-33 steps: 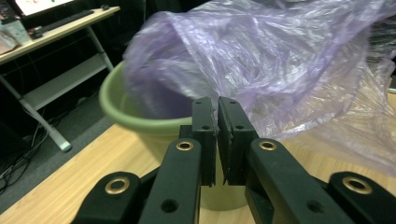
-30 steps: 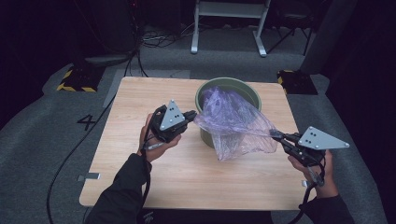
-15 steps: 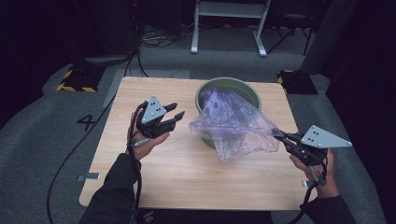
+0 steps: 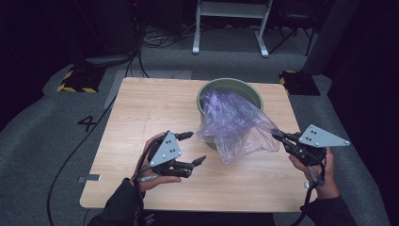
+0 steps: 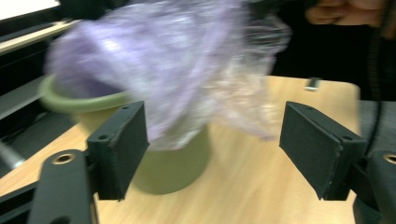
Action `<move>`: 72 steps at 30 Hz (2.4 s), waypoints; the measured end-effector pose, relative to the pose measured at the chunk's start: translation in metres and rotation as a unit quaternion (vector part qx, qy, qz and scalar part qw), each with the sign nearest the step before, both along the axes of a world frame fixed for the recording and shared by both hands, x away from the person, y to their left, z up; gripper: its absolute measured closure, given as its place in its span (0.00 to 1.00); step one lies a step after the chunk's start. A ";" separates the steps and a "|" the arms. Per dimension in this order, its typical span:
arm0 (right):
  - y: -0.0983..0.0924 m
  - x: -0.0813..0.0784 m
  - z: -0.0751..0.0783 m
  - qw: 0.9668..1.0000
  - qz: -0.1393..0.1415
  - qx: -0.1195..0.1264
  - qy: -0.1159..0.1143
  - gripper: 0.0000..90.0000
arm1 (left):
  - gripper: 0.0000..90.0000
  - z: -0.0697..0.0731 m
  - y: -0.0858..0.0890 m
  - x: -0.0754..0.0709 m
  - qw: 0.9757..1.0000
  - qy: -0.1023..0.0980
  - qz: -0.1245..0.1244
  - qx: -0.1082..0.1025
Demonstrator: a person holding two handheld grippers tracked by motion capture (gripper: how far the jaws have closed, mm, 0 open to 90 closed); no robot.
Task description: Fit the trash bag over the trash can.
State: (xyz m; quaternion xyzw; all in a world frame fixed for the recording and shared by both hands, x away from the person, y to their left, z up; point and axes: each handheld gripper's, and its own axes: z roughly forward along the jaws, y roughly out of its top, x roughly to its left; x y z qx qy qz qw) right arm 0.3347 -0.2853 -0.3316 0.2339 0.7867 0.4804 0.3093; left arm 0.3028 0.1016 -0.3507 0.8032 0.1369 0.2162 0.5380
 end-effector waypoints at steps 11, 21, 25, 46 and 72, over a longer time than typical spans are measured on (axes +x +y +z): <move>0.003 0.002 -0.002 1.000 0.008 0.000 0.006 1.00 | 0.31 -0.004 -0.038 0.016 0.999 -0.003 0.009 0.031; 0.004 0.002 -0.002 1.000 0.016 0.000 0.012 1.00 | 0.62 -0.007 -0.042 0.043 0.997 0.001 0.041 0.061; 0.004 0.003 -0.001 1.000 0.014 -0.003 0.011 1.00 | 0.90 -0.008 -0.039 0.047 0.996 -0.011 0.039 0.083; -0.003 0.007 0.002 1.000 -0.010 0.001 0.019 1.00 | 1.00 -0.008 0.030 0.073 0.991 0.011 0.113 0.077; 0.009 0.022 0.010 1.000 -0.020 -0.006 0.018 1.00 | 0.99 0.014 -0.013 0.098 0.991 0.035 0.100 0.077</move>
